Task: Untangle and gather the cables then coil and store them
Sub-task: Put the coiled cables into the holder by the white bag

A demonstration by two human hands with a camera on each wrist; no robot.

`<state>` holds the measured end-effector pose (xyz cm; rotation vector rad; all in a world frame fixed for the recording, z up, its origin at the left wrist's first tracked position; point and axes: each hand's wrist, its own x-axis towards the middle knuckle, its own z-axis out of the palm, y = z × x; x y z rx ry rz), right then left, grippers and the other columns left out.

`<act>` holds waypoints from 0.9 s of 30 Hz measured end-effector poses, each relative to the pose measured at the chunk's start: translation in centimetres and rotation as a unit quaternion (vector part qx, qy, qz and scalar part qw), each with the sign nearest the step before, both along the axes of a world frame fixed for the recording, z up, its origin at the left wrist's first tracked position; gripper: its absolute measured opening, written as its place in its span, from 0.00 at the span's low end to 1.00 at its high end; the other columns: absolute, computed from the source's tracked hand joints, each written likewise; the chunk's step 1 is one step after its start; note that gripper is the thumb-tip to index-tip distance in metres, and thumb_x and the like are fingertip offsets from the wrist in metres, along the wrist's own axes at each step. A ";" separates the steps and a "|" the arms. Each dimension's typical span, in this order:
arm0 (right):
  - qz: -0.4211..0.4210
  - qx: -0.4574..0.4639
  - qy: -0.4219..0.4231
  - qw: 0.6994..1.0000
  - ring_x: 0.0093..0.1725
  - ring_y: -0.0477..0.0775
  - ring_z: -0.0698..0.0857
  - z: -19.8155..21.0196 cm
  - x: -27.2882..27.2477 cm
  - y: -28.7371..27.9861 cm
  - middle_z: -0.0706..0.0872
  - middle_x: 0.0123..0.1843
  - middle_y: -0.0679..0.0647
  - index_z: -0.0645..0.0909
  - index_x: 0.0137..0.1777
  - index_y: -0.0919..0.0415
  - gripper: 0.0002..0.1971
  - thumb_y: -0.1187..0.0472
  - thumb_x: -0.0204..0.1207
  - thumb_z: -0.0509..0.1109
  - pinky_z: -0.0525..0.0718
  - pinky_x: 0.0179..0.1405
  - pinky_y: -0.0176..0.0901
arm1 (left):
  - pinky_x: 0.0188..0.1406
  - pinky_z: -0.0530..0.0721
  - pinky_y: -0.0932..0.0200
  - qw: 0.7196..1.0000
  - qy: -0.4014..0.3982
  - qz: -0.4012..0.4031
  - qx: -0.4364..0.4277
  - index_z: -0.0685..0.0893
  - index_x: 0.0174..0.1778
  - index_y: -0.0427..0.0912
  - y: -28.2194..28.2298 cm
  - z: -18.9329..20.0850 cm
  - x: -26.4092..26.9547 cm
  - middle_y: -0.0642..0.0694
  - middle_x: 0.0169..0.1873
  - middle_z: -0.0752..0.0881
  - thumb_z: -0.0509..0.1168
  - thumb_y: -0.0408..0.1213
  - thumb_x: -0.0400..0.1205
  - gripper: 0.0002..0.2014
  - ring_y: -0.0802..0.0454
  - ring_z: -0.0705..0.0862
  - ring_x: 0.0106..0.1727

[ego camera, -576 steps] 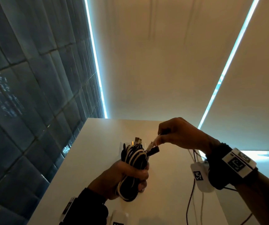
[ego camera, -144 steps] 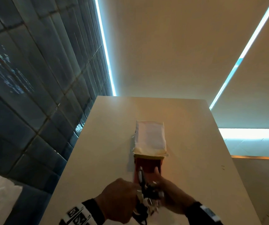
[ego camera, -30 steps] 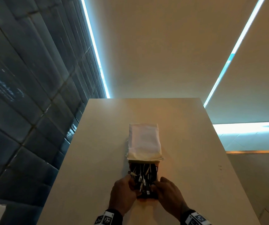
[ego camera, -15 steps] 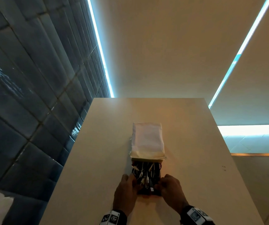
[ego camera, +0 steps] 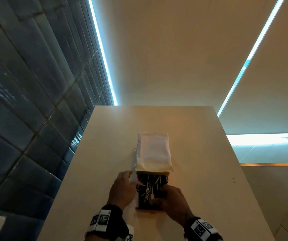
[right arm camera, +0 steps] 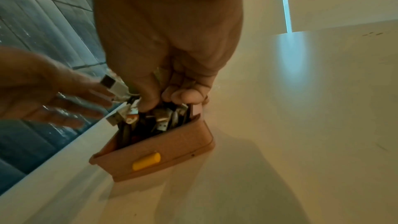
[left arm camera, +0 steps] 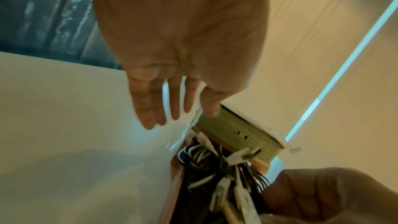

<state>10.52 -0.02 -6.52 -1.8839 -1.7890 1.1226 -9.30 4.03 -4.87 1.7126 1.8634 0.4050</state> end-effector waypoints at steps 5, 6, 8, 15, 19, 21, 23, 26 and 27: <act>0.012 0.023 -0.033 0.999 0.44 0.50 0.83 -0.6 0.2 -0.2 0.87 0.49 0.48 0.81 0.46 0.52 0.05 0.56 0.72 0.72 0.81 0.40 0.45 | 0.41 0.76 0.63 0.998 0.045 -0.049 0.023 0.85 0.54 0.52 -2.1 1.0 2.6 0.53 0.49 0.81 0.69 0.60 0.71 0.20 0.53 0.84 0.49; 0.013 0.026 -0.039 0.999 0.43 0.51 0.83 -0.7 0.2 -0.2 0.85 0.46 0.47 0.79 0.44 0.52 0.04 0.57 0.73 0.71 0.82 0.41 0.47 | 0.40 0.77 0.63 0.997 0.057 -0.045 0.020 0.86 0.50 0.52 -2.7 0.8 2.8 0.53 0.47 0.82 0.70 0.59 0.72 0.18 0.53 0.84 0.47; 0.012 0.030 -0.046 0.998 0.42 0.52 0.84 -0.7 0.1 -0.1 0.86 0.45 0.47 0.81 0.43 0.52 0.03 0.56 0.72 0.72 0.81 0.39 0.47 | 0.35 0.77 0.62 0.997 0.065 -0.029 0.016 0.84 0.37 0.49 -3.4 0.4 3.1 0.53 0.38 0.82 0.69 0.57 0.72 0.14 0.53 0.83 0.39; 0.024 0.025 -0.048 0.998 0.40 0.48 0.80 -0.9 0.3 0.3 0.79 0.38 0.42 0.87 0.46 0.54 0.08 0.52 0.71 0.71 0.75 0.34 0.35 | 0.52 0.84 0.57 0.999 -0.001 -0.005 0.054 0.90 0.39 0.46 -3.8 -1.9 3.3 0.51 0.57 0.81 0.71 0.48 0.75 0.09 0.50 0.82 0.57; 0.010 0.029 -0.049 0.998 0.36 0.46 0.75 -2.0 0.7 -0.1 0.76 0.38 0.46 0.89 0.44 0.54 0.08 0.54 0.71 0.70 0.71 0.32 0.30 | 0.47 0.84 0.59 0.995 -0.076 -0.010 0.070 0.91 0.37 0.47 -4.1 -2.9 3.1 0.54 0.52 0.88 0.72 0.44 0.72 0.05 0.52 0.86 0.49; -0.007 0.052 -0.032 0.998 0.32 0.40 0.71 -2.4 0.8 -0.3 0.72 0.34 0.42 0.91 0.40 0.55 0.07 0.57 0.69 0.72 0.66 0.29 0.26 | 0.46 0.84 0.59 0.994 -0.082 -0.006 0.071 0.92 0.38 0.49 -3.9 -2.9 3.1 0.56 0.48 0.88 0.72 0.46 0.71 0.06 0.54 0.85 0.47; -0.038 0.060 -0.012 0.997 0.29 0.38 0.70 -2.5 0.8 -0.2 0.72 0.31 0.41 0.89 0.34 0.55 0.06 0.59 0.65 0.70 0.63 0.27 0.25 | 0.48 0.82 0.61 0.994 -0.079 -0.009 0.071 0.92 0.40 0.50 -3.9 -3.0 3.3 0.55 0.46 0.85 0.74 0.47 0.71 0.07 0.55 0.84 0.47; -0.052 0.056 -0.010 0.997 0.27 0.38 0.69 -2.5 0.7 0.0 0.71 0.28 0.42 0.78 0.22 0.48 0.12 0.62 0.64 0.70 0.63 0.25 0.26 | 0.46 0.81 0.65 0.995 -0.081 -0.015 0.061 0.92 0.41 0.51 -4.4 -3.5 3.4 0.54 0.44 0.81 0.74 0.49 0.72 0.08 0.57 0.83 0.44; -0.052 0.047 -0.015 0.997 0.27 0.38 0.69 -2.5 0.7 0.0 0.71 0.28 0.42 0.79 0.23 0.48 0.13 0.63 0.66 0.71 0.64 0.26 0.26 | 0.45 0.80 0.66 0.996 -0.071 -0.013 0.061 0.92 0.42 0.51 -4.6 -3.7 3.3 0.53 0.44 0.82 0.73 0.50 0.73 0.08 0.57 0.83 0.44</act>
